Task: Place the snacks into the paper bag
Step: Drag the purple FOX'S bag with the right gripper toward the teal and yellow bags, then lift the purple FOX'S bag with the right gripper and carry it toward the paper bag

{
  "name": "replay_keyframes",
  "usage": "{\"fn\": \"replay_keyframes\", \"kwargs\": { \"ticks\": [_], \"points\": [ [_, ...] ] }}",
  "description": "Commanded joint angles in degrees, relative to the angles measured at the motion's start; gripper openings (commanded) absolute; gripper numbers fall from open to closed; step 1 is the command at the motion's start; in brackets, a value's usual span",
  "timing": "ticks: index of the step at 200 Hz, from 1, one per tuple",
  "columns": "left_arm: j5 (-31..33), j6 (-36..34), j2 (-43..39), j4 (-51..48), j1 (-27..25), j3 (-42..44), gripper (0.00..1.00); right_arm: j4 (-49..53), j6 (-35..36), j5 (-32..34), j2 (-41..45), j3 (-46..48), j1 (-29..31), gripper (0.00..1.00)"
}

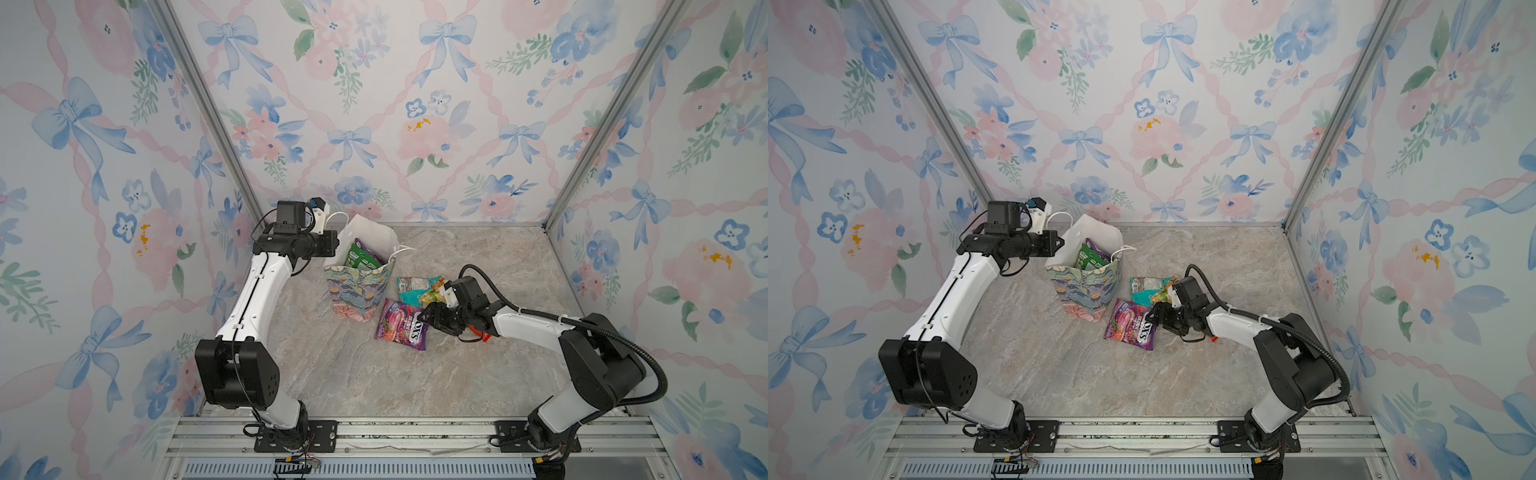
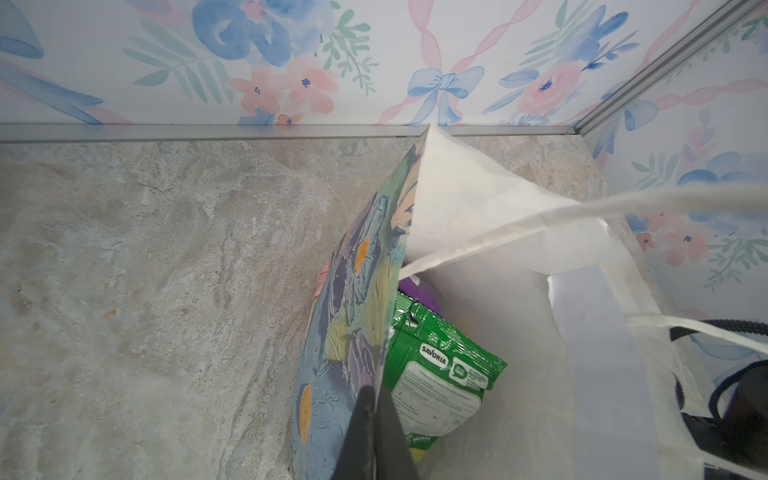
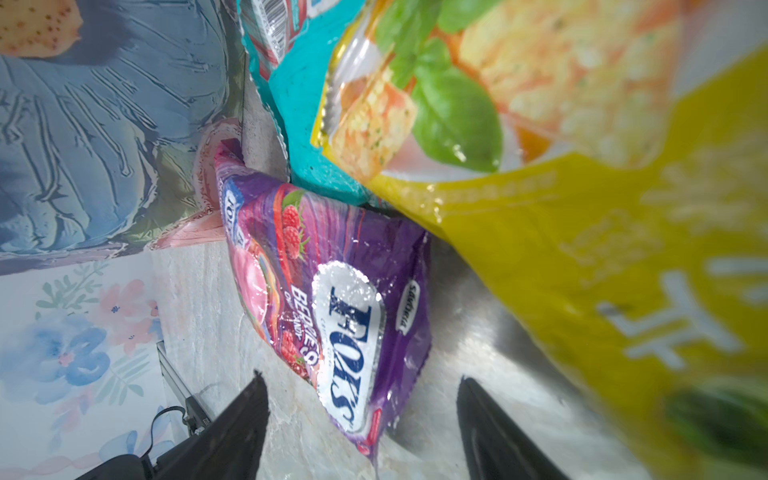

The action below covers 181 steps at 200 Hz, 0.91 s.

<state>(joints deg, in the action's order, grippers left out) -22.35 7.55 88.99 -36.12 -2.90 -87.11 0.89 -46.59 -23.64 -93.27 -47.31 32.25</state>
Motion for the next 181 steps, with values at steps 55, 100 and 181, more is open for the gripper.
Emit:
{"fn": "replay_keyframes", "kwargs": {
  "ticks": [55, 100, 181],
  "points": [
    [-0.5, -0.9, -0.1, -0.9, 0.5, 0.6, 0.0, -9.2, -6.4, -1.4, -6.6, 0.0, 2.5, 0.69],
    [-0.5, -0.9, -0.2, -0.9, 0.4, 0.7, 0.0, -9.9, -7.1, -1.2, -9.1, -2.0, 3.3, 0.58],
    [-0.5, -1.0, -0.4, -0.9, 0.4, 0.7, 0.0, -1.1, 0.4, 1.5, -5.4, -7.2, 4.0, 0.11]
  ]
}}
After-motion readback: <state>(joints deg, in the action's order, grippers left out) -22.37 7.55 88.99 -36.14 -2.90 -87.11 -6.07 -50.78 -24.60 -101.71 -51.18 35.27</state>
